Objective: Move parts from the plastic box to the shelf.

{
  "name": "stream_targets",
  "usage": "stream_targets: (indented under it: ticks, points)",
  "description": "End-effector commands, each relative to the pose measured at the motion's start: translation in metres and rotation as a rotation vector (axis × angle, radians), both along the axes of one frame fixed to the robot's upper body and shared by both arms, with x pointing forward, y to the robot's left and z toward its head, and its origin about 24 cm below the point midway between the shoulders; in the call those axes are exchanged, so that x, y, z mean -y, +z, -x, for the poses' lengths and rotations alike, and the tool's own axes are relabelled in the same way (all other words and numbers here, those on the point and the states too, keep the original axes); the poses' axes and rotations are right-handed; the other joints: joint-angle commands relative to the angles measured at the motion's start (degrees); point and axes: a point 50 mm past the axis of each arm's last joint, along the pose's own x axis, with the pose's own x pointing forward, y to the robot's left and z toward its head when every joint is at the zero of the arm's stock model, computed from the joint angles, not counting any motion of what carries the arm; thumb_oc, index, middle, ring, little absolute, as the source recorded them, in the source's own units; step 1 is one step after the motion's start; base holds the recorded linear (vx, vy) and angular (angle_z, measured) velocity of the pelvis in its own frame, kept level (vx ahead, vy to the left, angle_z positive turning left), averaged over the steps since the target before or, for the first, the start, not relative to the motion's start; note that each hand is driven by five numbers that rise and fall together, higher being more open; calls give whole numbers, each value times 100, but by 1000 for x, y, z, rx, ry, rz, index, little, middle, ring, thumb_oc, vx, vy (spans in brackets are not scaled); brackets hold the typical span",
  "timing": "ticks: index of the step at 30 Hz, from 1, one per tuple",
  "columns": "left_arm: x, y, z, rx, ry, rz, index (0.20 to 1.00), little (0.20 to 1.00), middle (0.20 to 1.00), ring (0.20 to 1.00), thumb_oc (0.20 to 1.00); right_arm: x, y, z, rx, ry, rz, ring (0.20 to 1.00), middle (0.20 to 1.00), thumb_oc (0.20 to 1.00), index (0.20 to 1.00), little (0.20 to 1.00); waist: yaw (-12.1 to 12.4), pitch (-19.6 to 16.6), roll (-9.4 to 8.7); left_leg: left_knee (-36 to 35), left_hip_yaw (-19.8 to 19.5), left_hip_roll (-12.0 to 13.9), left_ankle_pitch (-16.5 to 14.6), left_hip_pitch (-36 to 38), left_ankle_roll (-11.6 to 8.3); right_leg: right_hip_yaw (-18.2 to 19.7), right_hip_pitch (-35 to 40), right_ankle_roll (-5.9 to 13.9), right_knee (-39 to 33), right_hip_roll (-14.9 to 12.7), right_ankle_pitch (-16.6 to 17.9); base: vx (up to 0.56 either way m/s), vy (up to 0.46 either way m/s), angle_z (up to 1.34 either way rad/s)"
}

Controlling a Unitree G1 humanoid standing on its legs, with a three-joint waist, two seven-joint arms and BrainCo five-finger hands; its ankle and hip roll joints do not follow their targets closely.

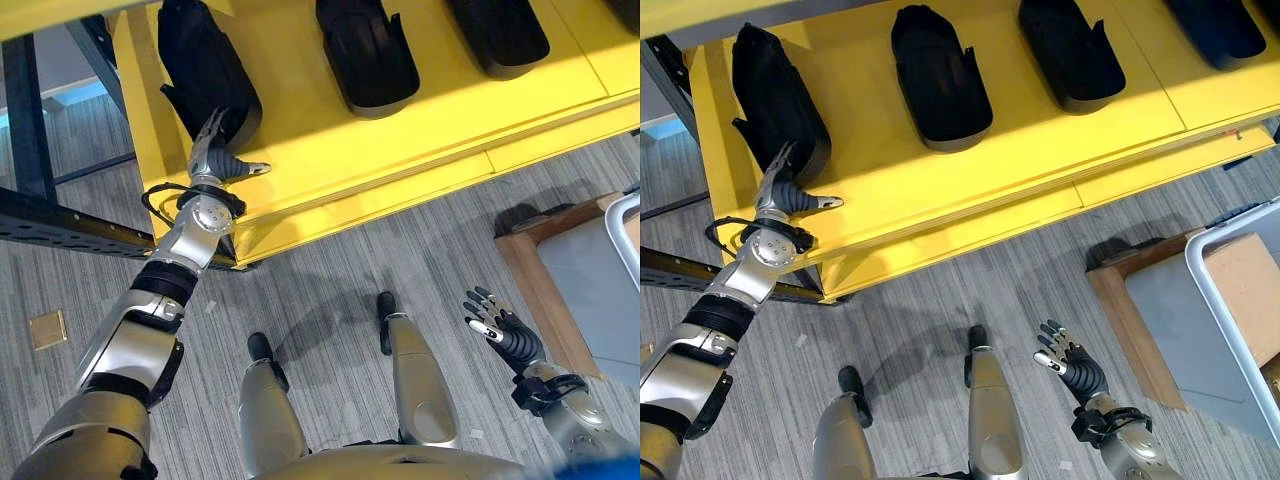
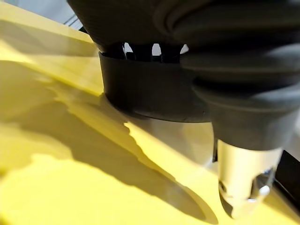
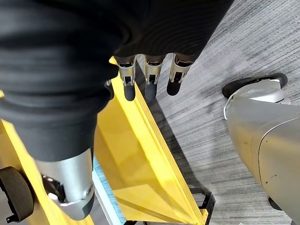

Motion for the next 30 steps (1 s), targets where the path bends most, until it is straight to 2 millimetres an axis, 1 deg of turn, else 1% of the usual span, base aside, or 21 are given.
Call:
stream_targets:
  ticks: [1,3,6,8,9,11,14,16,18,24,25,26,30]
  points:
    - [-20,-12,8,-45,56,-44,1000,1000,1000,1000,1000,2,20,-1,108,12,13,1000,1000,1000,1000,1000,-42,-118,-124,346,-121,-200,208,-449,360,-193,113,129,29,-123,104,0,0,0]
    - [-21,-9,8,-40,54,-55,1000,1000,1000,1000,1000,2,20,-1,108,13,12,1000,1000,1000,1000,1000,-40,-120,-123,346,-124,-202,207,-451,359,-194,116,129,29,-123,104,0,0,0]
    - [-23,2,8,-14,54,-119,1000,1000,1000,1000,1000,3,21,-1,113,15,18,1000,1000,1000,1000,1000,-33,-120,-112,347,-126,-206,199,-447,359,-188,109,135,40,-128,100,0,0,0]
    - [-25,5,8,-11,56,-136,1000,1000,1000,1000,1000,3,21,-1,114,17,18,1000,1000,1000,1000,1000,-31,-121,-110,347,-132,-210,198,-446,360,-185,109,136,46,-126,99,0,0,0]
    - [-27,11,8,4,58,-158,1000,1000,1000,1000,1000,4,22,0,115,17,19,1000,1000,1000,1000,1000,-32,-122,-105,354,-133,-210,194,-449,361,-183,106,137,55,-125,93,0,0,0]
    - [-28,16,8,17,56,-179,1000,1000,1000,1000,1000,4,22,0,114,17,17,1000,1000,1000,1000,1000,-33,-130,-99,368,-135,-216,187,-455,364,-188,106,137,62,-125,86,0,0,0]
    - [-29,26,8,40,52,-196,1000,1000,1000,1000,1000,4,21,0,113,20,16,1000,1000,1000,1000,1000,-31,-131,-90,373,-131,-222,179,-446,364,-187,102,139,77,-135,85,0,0,0]
    - [-30,27,9,47,52,-196,1000,1000,1000,1000,1000,4,22,0,114,22,16,1000,1000,1000,1000,1000,-32,-133,-87,372,-129,-223,180,-447,362,-190,102,139,79,-137,84,0,0,0]
    - [-30,35,9,78,44,-181,1000,1000,1000,1000,1000,4,21,0,112,22,11,1000,1000,1000,1000,1000,-26,-144,-79,372,-127,-229,178,-449,364,-182,104,138,85,-131,79,0,0,0]
    - [-12,50,14,184,-57,-60,1000,1000,1000,1000,1000,6,22,-1,123,9,21,1000,1000,1000,1000,1000,-13,-155,-73,380,-153,-235,173,-459,365,-187,91,133,96,-141,80,0,0,0]
    - [7,61,20,263,-152,9,1000,1000,1000,1000,1000,8,23,-3,133,-1,27,1000,1000,1000,1000,1000,2,-161,-70,390,-186,-229,161,-469,373,-194,85,125,110,-135,78,0,0,0]
    - [16,63,23,287,-197,40,1000,1000,1000,1000,1000,8,24,-4,136,-2,29,1000,1000,1000,1000,1000,5,-161,-68,397,-190,-229,156,-465,378,-191,90,118,121,-137,73,25,-3,4]
    - [28,64,29,316,-271,97,1000,1000,1000,1000,1000,9,23,-3,134,-6,32,1000,1000,1000,1000,1000,11,-152,-66,397,-188,-231,150,-441,380,-196,112,110,128,-131,72,0,0,0]
